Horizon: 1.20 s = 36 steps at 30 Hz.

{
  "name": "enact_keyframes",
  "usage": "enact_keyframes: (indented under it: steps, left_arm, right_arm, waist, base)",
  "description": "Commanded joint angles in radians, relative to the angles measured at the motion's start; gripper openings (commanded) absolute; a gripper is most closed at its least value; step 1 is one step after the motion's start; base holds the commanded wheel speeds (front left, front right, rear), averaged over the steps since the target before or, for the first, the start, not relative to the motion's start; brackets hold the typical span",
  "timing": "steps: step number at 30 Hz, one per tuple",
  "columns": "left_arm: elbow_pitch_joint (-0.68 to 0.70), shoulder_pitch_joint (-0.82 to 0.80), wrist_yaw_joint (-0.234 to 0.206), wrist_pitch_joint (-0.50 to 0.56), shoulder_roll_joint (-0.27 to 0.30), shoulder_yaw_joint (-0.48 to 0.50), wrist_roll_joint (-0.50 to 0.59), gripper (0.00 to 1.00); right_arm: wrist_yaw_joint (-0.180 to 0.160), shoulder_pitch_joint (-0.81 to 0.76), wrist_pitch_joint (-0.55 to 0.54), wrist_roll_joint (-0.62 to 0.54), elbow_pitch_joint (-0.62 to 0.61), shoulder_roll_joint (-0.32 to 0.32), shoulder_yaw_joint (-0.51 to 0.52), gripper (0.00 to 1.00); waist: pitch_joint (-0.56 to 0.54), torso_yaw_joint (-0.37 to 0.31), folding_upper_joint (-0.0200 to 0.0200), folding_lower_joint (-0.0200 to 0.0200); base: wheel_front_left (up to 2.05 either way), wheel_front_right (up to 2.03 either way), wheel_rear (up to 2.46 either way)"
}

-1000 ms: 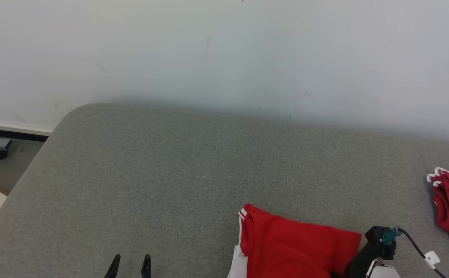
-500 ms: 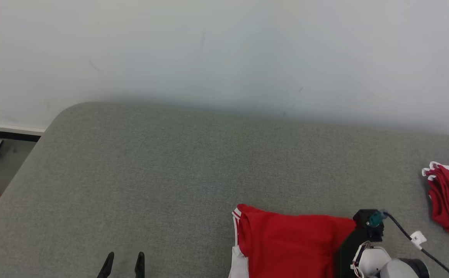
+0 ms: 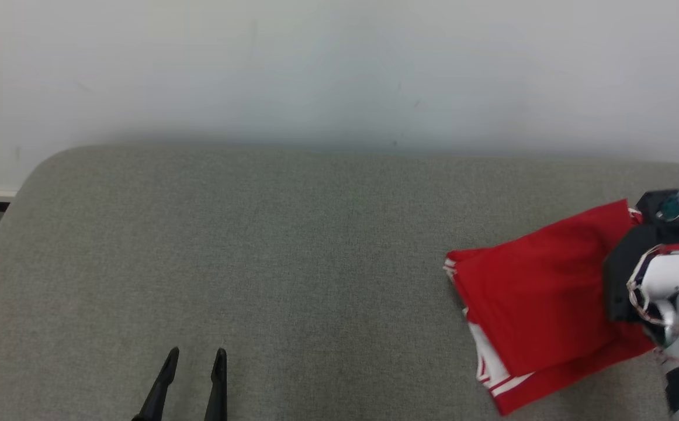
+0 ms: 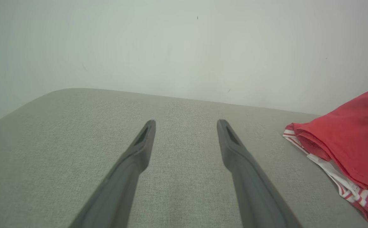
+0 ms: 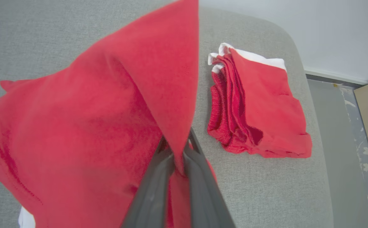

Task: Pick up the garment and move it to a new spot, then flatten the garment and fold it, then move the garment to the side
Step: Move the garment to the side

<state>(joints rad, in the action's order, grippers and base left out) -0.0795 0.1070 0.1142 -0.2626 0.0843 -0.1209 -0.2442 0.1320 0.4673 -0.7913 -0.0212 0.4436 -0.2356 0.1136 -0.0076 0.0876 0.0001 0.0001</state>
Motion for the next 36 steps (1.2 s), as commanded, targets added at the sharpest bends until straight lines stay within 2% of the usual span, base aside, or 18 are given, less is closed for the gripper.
enact_keyframes:
  steps: [1,6,11,18,26,30,34,36]
  left_arm:
    - [0.017,-0.029,0.002,-0.002,0.000,-0.003,0.005,1.00]
    - [0.052,-0.081,0.007,-0.003,0.004,-0.016,0.011,1.00]
    - [0.074,-0.125,0.008,-0.003,0.004,-0.032,0.015,1.00]
    - [0.075,-0.154,0.011,-0.003,0.005,-0.046,0.016,1.00]
    - [0.080,-0.157,0.014,-0.003,0.017,-0.057,0.008,1.00]
    - [0.078,-0.163,0.015,-0.003,0.023,-0.071,0.008,1.00]
    - [0.079,-0.168,0.016,-0.003,0.033,-0.087,0.008,1.00]
    - [0.081,-0.170,0.017,-0.003,0.037,-0.094,0.007,1.00]
  right_arm:
    - [-0.003,0.047,-0.007,0.008,0.010,-0.038,0.007,0.00]
    - [-0.003,0.180,-0.029,0.003,0.042,-0.098,0.039,0.00]
    - [-0.003,0.299,-0.095,-0.031,0.041,-0.123,0.107,0.00]
    - [-0.003,0.366,-0.214,-0.094,-0.009,-0.174,0.200,0.00]
    - [-0.003,0.331,-0.202,-0.153,-0.072,-0.217,0.278,0.00]
    - [-0.003,0.300,-0.179,-0.188,-0.090,-0.247,0.286,0.00]
    - [-0.003,0.262,-0.122,-0.233,-0.094,-0.284,0.269,0.00]
    - [-0.003,0.249,-0.053,-0.255,-0.101,-0.314,0.239,0.00]
  waist:
    - [0.059,-0.012,-0.0001,-0.0001]
    - [0.146,-0.004,-0.0001,-0.0001]
    - [0.220,0.001,-0.0001,-0.0001]
    - [0.257,0.009,-0.0001,-0.0001]
    - [0.288,0.012,-0.0001,-0.0001]
    - [0.304,0.018,-0.0001,-0.0001]
    - [0.323,0.026,-0.0001,-0.0001]
    - [0.332,0.030,-0.0001,-0.0001]
  base:
    - [0.00,0.00,0.00]
    - [0.00,0.00,0.00]
    - [0.00,0.00,0.00]
    - [0.00,0.00,0.00]
    - [0.00,0.00,0.00]
    - [0.00,0.00,0.00]
    - [0.00,0.00,0.00]
    - [0.00,0.00,0.00]
